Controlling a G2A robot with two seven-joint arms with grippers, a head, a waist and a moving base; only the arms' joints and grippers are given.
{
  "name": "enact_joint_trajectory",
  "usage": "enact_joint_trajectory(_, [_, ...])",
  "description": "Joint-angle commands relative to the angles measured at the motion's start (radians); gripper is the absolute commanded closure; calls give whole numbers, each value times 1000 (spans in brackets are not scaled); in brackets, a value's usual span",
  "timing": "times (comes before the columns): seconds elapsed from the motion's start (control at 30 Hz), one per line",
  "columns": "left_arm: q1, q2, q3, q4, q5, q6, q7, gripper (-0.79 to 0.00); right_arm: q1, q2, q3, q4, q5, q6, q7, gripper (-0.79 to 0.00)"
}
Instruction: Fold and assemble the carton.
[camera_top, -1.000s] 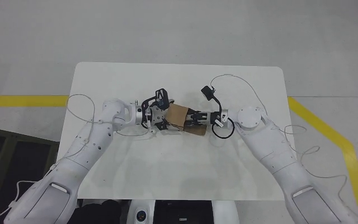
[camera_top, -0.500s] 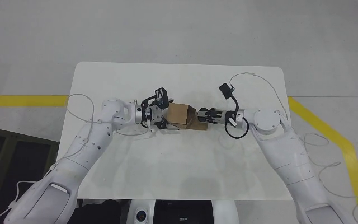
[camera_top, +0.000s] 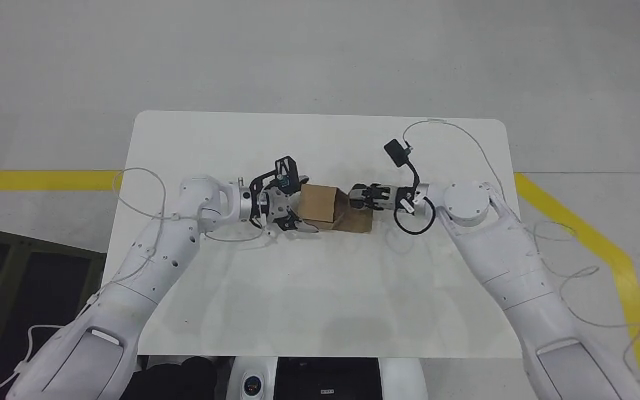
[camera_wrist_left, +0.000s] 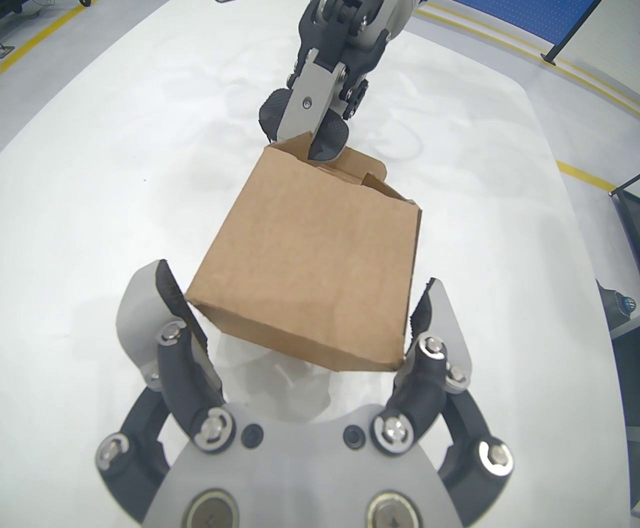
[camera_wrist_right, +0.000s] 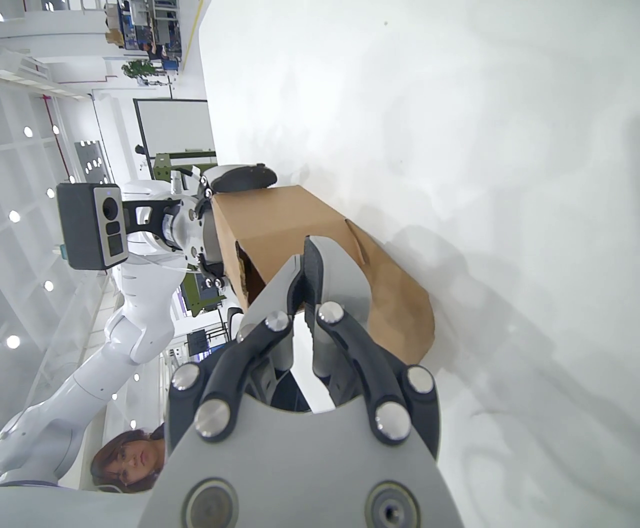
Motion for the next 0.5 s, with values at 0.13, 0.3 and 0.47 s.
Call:
enact_joint_trajectory(0.13, [2,-1,0,-2,1,1,-4,-785,8,-2,-19,-11,-4,18,55,0])
enact_joint_trajectory(0.3, [2,-2,0,-3,1,2,-5,-785,-6,2,-19,-47,-16,42,70,0])
enact_joint_trajectory(0.47, [3,-3,-1,-4,4,4,-5,-785,-25,9,-9,-78,-33,68,77,0])
